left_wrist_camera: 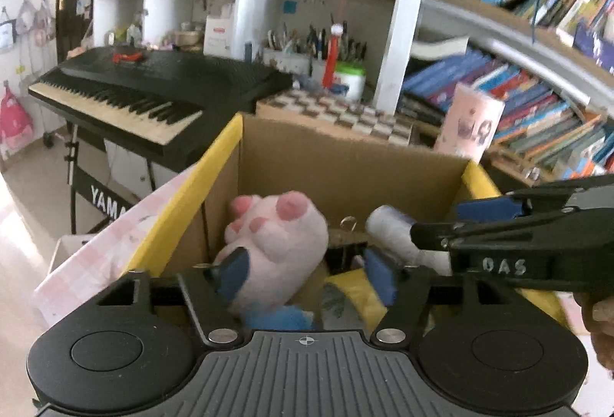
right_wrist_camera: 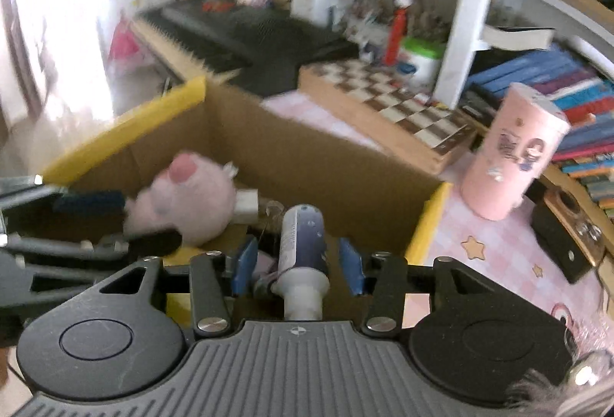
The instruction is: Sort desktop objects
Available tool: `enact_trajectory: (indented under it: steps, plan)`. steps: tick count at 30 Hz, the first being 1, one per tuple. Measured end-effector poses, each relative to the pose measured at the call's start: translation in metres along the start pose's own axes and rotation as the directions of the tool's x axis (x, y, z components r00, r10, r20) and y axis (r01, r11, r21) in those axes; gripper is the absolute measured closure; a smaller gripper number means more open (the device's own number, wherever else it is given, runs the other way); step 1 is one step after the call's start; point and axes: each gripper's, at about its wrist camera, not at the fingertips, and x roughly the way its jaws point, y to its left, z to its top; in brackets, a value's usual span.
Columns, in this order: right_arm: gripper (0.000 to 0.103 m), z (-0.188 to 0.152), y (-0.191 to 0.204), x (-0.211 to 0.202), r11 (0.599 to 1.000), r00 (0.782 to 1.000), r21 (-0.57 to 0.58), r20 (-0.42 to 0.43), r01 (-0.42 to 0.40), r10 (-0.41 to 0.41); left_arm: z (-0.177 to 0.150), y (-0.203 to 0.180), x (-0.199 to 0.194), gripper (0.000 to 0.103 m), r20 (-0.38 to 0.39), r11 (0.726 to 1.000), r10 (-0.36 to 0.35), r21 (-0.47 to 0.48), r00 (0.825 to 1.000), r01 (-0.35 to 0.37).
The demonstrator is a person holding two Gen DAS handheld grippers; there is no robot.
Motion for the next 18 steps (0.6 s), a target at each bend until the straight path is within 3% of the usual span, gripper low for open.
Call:
enact_trajectory:
  steps: [10, 18]
  plan:
    - [0.046, -0.014, -0.001, -0.066, 0.988, 0.983, 0.140, 0.159, 0.073, -0.095, 0.001, -0.007, -0.052, 0.012, 0.135, 0.999, -0.040, -0.012, 0.990, 0.042]
    - [0.042, -0.039, 0.010, -0.109, 0.968, 0.959, 0.204, 0.212, 0.143, -0.187, -0.006, -0.005, -0.091, 0.007, 0.197, 0.998, -0.064, -0.006, 0.978, 0.067]
